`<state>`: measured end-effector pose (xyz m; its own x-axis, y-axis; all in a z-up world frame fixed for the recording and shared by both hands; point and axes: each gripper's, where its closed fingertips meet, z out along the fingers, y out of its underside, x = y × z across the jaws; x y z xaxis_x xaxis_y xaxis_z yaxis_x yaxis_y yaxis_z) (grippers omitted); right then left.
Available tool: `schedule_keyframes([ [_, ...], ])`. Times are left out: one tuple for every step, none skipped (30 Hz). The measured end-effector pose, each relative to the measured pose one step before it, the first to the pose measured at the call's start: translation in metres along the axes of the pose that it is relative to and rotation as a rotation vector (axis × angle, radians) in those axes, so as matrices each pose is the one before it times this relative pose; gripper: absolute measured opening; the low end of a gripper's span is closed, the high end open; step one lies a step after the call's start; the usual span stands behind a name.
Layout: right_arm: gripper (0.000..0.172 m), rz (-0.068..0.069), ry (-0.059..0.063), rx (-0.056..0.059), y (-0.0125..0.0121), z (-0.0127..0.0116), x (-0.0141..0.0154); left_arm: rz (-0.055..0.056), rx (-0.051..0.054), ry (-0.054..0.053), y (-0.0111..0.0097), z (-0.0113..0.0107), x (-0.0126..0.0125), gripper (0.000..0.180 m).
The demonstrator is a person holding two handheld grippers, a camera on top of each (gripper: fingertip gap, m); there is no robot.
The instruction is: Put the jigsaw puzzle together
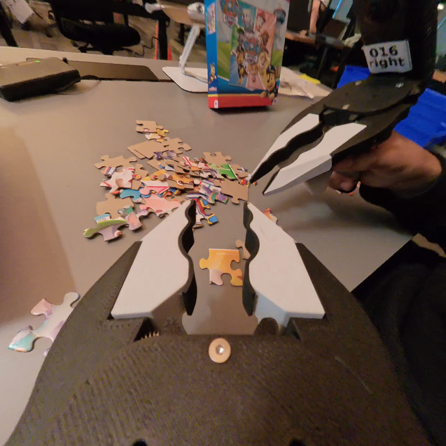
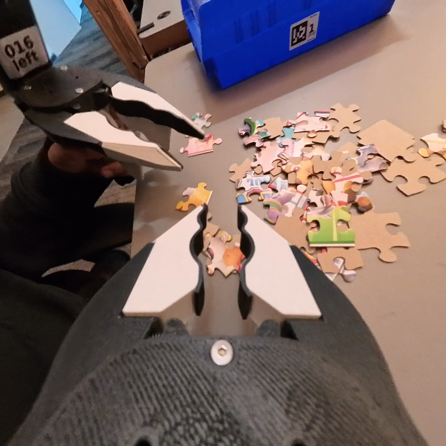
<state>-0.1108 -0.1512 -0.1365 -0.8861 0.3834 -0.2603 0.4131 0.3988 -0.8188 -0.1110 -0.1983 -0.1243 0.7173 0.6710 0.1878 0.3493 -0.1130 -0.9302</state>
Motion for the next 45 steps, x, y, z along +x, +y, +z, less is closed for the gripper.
schedule_keyframes([
  [0.029,-0.0287,-0.0093,-0.0155,0.00393,0.00078,-0.00507,0.0112,-0.018,0.0189,0.00269,0.00108,0.00403,0.037],
  [0.035,-0.0393,-0.0116,-0.0187,0.00455,0.00196,-0.00678,0.0075,-0.0159,0.0116,0.00234,0.00096,0.00269,0.036],
  [0.043,-0.0494,-0.0068,-0.0249,0.00537,0.00322,-0.00708,0.0039,-0.0083,-0.0008,0.0012,0.00093,0.00048,0.036],
  [0.049,-0.0612,0.0042,-0.0315,0.00579,0.00388,-0.00613,0.0013,-0.0006,-0.0046,0.00007,0.00044,-0.00036,0.035],
  [0.054,-0.0651,0.0214,-0.0377,0.00594,0.0043,-0.00342,-0.0012,0.0033,0.0004,-0.00036,0.00026,0.00013,0.034],
  [0.058,-0.0593,0.0281,-0.0413,0.0056,0.00437,-0.00127,-0.0052,0.0044,0.0046,-0.00052,0.00008,0.00051,0.034],
  [0.063,-0.0446,0.0214,-0.0376,0.00444,0.00428,-0.00055,-0.0078,0.0052,0.0043,-0.00075,-0.00011,0.00013,0.034],
  [0.066,-0.0226,0.0096,-0.026,0.00278,0.00396,-0.00012,-0.0076,0.0057,0.0021,-0.00085,-0.00022,-0.00002,0.034],
  [0.068,-0.0043,-0.007,-0.0128,0.00116,0.00363,-0.0008,-0.0052,0.0052,0.0008,-0.00086,-0.00057,-0.00018,0.034],
  [0.071,0.0057,-0.0207,-0.0017,-0.00014,0.0031,-0.00155,-0.0018,0.0036,-0.0002,-0.00068,-0.00058,-0.00005,0.034],
  [0.072,0.01,-0.0199,0.0017,-0.00037,0.00253,-0.00078,0.0008,0.0026,-0.003,-0.00066,-0.00075,-0.00037,0.034],
  [0.073,0.0073,-0.0157,-0.0007,0.00019,0.00208,-0.0001,0.002,0.0032,-0.0044,-0.00092,-0.00075,-0.00047,0.033],
  [0.074,0.0007,-0.0132,-0.0068,0.00128,0.00191,-0.00017,0.0015,0.0043,-0.003,-0.00092,-0.00078,-0.00026,0.033],
  [0.073,-0.0045,-0.0074,-0.0101,0.00175,0.00163,-0.00018,0.0001,0.0051,-0.0013,-0.001,-0.00072,-0.00023,0.033],
  [0.071,-0.0056,-0.0037,-0.005,0.0009,0.00098,-0.00027,-0.0015,0.0047,-0.0007,-0.00071,-0.00069,-0.00037,0.033],
  [0.066,-0.0037,-0.0062,0.002,-0.00029,-0.00013,-0.00109,-0.0029,0.0035,-0.001,-0.00042,-0.00044,-0.00066,0.033],
  [0.064,-0.0045,-0.0034,-0.0005,-0.00012,0.00001,-0.00099,-0.0039,0.003,-0.001,-0.00023,-0.00038,-0.00084,0.033],
  [0.059,-0.0051,-0.0062,-0.0005,-0.00016,-0.00024,-0.00162,-0.0046,0.0023,-0.0002,0.00006,-0.00014,-0.00082,0.033],
  [0.051,-0.0052,-0.0055,0.0,-0.00016,-0.00027,-0.0015,-0.0046,0.0018,-0.0001,-0.00001,-0.00007,-0.00081,0.033],
  [0.044,-0.0031,-0.0035,0.0003,-0.00024,-0.00007,-0.0011,-0.0037,0.0018,-0.0003,0.00005,-0.00012,-0.00068,0.033],
  [0.043,-0.0001,-0.0002,0.0001,-0.00006,0.0002,-0.00025,-0.0022,0.0014,-0.0001,-0.00007,-0.00004,-0.00044,0.033],
  [0.043,0.0023,-0.0002,0.0012,-0.00006,-0.00002,0.00014,-0.0003,0.0004,0.0002,-0.00004,-0.00012,-0.00008,0.033],
  [0.043,0.0017,0.001,0.0028,-0.00013,-0.00005,0.00037,0.0008,-0.0004,-0.0004,0.0001,-0.00016,-0.0001,0.033],
  [0.042,0.0018,0.0021,0.0064,-0.0005,-0.00036,0.0006,0.0011,-0.0004,-0.0009,0.00009,-0.00008,-0.00013,0.033],
  [0.04,0.0033,0.0004,0.0116,-0.00125,-0.00098,0.00045,0.0012,0.0007,0.0008,-0.00011,-0.00017,0.00013,0.033],
  [0.04,0.0068,-0.0002,0.0172,-0.00232,-0.00177,0.00053,0.0004,0.0012,0.002,-0.00012,-0.00005,0.00026,0.033],
  [0.04,0.0078,0.0013,0.0218,-0.00322,-0.00285,0.00089,-0.0024,0.0016,0.0018,-0.00022,-0.00013,0.00009,0.033],
  [0.04,0.0055,0.0066,0.0243,-0.00384,-0.00368,0.00169,-0.0073,0.0024,0.0037,-0.00017,0.00002,0.00015,0.033],
  [0.04,0.0006,0.0124,0.0248,-0.00396,-0.00419,0.00245,-0.0156,0.0014,0.0051,-0.00015,0.00008,-0.00017,0.033],
  [0.04,-0.0044,0.0159,0.0232,-0.00381,-0.00436,0.00277,-0.0267,0.0024,0.0049,-0.00037,0.00013,-0.0008,0.033],
  [0.04,-0.0078,0.0175,0.0206,-0.00335,-0.00419,0.00278,-0.0414,0.0033,0.007,-0.00026,0.00012,-0.00125,0.033],
  [0.04,-0.0073,0.0174,0.0164,-0.00257,-0.00388,0.00277,-0.0538,-0.0002,0.0229,0.00038,0.0003,0.00015,0.034],
  [0.04,-0.0055,0.0129,0.0148,-0.00215,-0.00348,0.00223,-0.0586,-0.007,0.0462,0.00173,0.00051,0.00308,0.037],
  [0.04,-0.0038,0.0111,0.0174,-0.00243,-0.00332,0.00193,-0.0574,-0.0107,0.0581,0.00253,0.00059,0.00477,0.04],
  [0.04,-0.0026,0.0109,0.0205,-0.00298,-0.00326,0.00181,-0.0567,-0.0119,0.0515,0.00281,0.00081,0.00385,0.043],
  [0.04,-0.0044,0.0076,0.0243,-0.00369,-0.0033,0.00107,-0.0568,-0.0175,0.045,0.00355,0.00135,0.00315,0.044],
  [0.04,-0.0073,0.0059,0.0256,-0.00407,-0.00319,0.00045,-0.0509,-0.0183,0.0438,0.00379,0.00165,0.00345,0.046],
  [0.04,-0.011,0.0061,0.0242,-0.00417,-0.00271,0.0001,-0.0453,-0.0153,0.0413,0.00347,0.00219,0.00361,0.047],
  [0.04,-0.0154,0.0065,0.0208,-0.00397,-0.00218,-0.00034,-0.0419,-0.0114,0.0398,0.00266,0.00272,0.0038,0.047],
  [0.04,-0.0178,0.0098,0.0142,-0.00319,-0.00163,-0.00024,-0.0321,-0.0069,0.0416,0.0019,0.00296,0.00475,0.046],
  [0.04,-0.0173,0.0117,0.0088,-0.00253,-0.00107,0.00011,-0.0182,-0.0034,0.0394,0.00123,0.00328,0.00534,0.043],
  [0.04,-0.0141,0.009,0.0059,-0.00205,-0.00054,-0.00016,-0.0087,-0.0013,0.027,0.00066,0.00324,0.00423,0.034],
  [0.04,-0.0071,0.0084,0.0032,-0.00129,-0.00025,0.0003,0.0015,-0.0038,0.0163,0.00078,0.00293,0.00336,0.021],
  [0.039,-0.0001,0.0072,-0.0008,-0.0004,-0.00003,0.00082,0.014,-0.0041,0.0098,0.0006,0.00201,0.00281,0.002],
  [0.033,0.0063,0.0054,-0.0014,0.00021,0.00001,0.00112,0.0195,-0.0006,-0.004,-0.00034,0.00094,0.00133,0.0],
])
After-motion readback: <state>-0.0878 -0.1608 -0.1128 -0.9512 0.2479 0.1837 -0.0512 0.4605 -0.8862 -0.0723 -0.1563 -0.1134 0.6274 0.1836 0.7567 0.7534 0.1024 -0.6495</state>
